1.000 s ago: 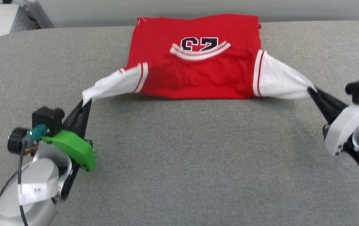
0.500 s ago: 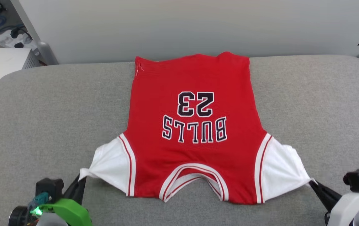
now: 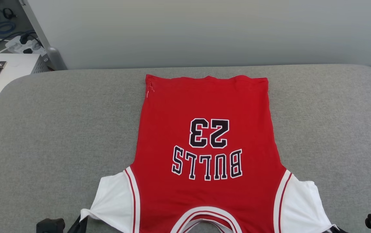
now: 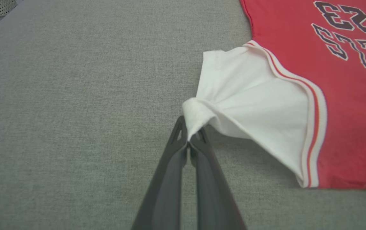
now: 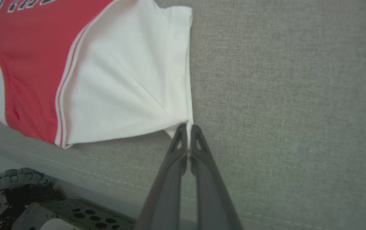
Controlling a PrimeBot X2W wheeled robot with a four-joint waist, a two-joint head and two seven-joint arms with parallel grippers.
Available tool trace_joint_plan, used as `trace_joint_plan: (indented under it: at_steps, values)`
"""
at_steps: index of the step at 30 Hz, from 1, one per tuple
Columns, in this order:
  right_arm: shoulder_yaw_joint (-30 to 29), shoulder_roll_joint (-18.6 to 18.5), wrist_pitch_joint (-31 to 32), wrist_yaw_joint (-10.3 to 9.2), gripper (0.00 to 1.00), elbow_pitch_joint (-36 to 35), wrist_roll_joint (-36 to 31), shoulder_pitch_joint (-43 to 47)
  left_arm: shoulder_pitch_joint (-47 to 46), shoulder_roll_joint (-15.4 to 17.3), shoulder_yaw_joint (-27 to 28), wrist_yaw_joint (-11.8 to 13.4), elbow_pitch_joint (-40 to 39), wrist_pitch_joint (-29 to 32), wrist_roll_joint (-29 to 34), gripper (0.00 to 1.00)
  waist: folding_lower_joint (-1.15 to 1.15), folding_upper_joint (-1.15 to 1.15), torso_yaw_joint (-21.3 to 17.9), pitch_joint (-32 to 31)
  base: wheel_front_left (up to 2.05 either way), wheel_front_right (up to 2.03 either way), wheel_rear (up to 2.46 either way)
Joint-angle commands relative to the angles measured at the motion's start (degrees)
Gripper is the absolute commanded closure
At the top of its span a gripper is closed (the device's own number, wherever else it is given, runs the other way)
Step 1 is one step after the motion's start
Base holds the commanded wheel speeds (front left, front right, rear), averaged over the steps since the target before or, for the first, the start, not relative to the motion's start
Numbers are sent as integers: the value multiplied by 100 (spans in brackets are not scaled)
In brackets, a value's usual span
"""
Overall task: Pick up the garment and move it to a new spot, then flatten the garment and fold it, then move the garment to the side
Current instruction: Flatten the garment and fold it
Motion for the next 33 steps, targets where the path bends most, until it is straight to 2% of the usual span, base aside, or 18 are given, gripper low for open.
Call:
trace_joint_plan:
  at_steps: [1,2,3,4,5,13,20,26,30,33]
  values:
    - [-116,57,48,-4,100,-56,-69,79,82,-5,67,69,-31,-34,106,100,1,0,21,10,0,0,0]
    - [-214,105,88,-4,97,-102,-111,93,78,-12,75,80,-63,-34,149,100,1,0,31,12,0,0,0]
    - [-293,142,117,-4,59,-141,-154,93,64,-22,84,85,-100,-34,184,100,1,0,40,15,0,0,0]
    - [-389,192,160,-4,13,-202,-219,81,41,-37,105,95,-154,-34,226,100,1,0,50,22,0,0,0]
    - [-657,339,247,-4,0,-372,-401,-28,-20,-96,144,137,-283,-34,320,100,1,0,56,42,0,0,0]
    - [-1641,569,487,-4,0,-1223,-808,-461,-164,-323,390,280,-742,-34,653,100,1,0,191,237,0,0,0]
    - [-2451,544,1040,-4,0,-1968,-1119,-1521,-366,-688,750,277,-1122,-34,1093,100,1,0,550,693,0,0,0]
    - [-2445,243,2132,-4,0,-2114,-1154,-2872,-703,-1059,899,65,-1262,-34,1462,100,1,0,920,1301,0,0,0]
    - [-2087,-45,3091,-4,0,-1689,-1053,-3872,-901,-1419,1021,-97,-1301,-34,1661,100,1,0,1167,1700,0,0,0]
    - [-1841,-109,3806,-4,0,-1321,-946,-4546,-1028,-1696,1113,-237,-1329,-34,1812,100,1,0,1334,1997,0,0,0]
